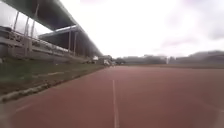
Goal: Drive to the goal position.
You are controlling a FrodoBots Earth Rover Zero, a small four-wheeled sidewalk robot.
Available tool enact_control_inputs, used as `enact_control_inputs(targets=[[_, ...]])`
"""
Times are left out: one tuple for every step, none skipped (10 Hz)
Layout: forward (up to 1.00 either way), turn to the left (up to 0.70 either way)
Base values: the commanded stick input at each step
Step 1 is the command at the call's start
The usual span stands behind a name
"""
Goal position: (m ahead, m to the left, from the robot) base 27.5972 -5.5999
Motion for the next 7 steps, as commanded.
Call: enact_control_inputs(targets=[[0.70,0.01],[0.70,0.01],[0.70,0.01],[0.70,0.01],[0.70,0.01],[0.70,0.01],[0.70,0.01]])
